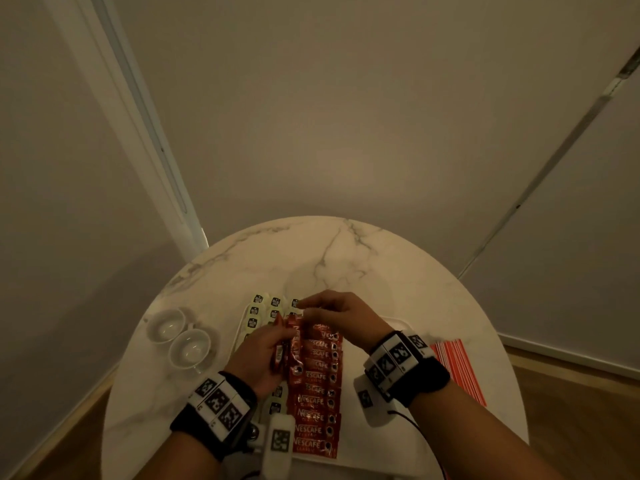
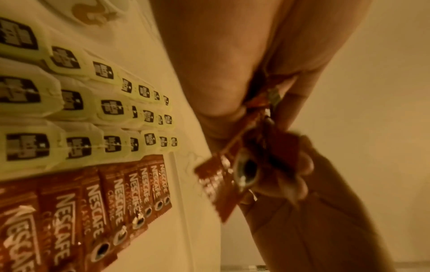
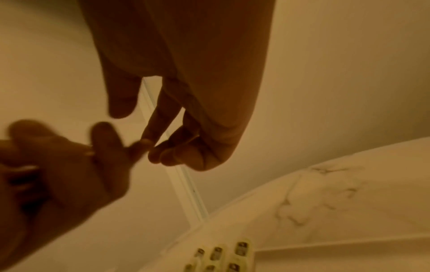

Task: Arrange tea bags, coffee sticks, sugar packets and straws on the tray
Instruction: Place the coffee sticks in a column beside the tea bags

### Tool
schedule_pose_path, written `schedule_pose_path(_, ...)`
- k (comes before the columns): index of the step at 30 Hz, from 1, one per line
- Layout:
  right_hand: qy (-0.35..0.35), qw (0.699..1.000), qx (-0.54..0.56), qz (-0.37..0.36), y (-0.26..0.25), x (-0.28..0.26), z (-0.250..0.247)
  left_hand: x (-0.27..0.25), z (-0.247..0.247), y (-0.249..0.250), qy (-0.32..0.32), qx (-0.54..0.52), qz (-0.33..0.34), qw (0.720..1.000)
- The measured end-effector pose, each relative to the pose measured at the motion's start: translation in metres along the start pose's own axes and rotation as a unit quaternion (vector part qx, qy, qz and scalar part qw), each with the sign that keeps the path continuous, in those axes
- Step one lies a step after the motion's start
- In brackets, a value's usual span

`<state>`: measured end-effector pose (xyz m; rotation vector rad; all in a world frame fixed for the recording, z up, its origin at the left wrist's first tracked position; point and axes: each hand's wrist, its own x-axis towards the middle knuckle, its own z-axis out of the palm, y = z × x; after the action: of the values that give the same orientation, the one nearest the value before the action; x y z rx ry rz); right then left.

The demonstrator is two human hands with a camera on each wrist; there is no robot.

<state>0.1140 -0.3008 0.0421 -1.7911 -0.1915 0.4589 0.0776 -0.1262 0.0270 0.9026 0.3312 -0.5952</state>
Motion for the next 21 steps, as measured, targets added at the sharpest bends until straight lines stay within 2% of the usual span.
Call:
schedule_pose_path(5, -0.005, 0.995, -0.096, -0.022, -0.017, -0.023, -0.002, -0.011, 0.02, 0.0, -0.035, 0.069, 0.0, 0.997)
schedule_pose_path(10, -0.03, 0.991, -0.129, 0.011, -0.016, -0.03, -0.008, -0.02, 0.025, -0.006, -0.035, 0.129, 0.006, 0.991)
schedule_pose_path(12, -0.028, 0.994, -0.105, 0.02, -0.017, -0.033, -0.012, -0.023, 0.027, -0.007, -0.034, 0.169, 0.003, 0.985)
schedule_pose_path(16, 0.016, 0.999, -0.018, 0.031, -0.012, -0.037, -0.016, -0.03, 0.03, -0.008, -0.03, 0.305, 0.027, 0.951)
schedule_pose_path(21, 0.081, 0.991, 0.095, 0.046, -0.011, -0.038, -0.014, -0.033, 0.028, -0.017, -0.018, 0.34, 0.041, 0.939)
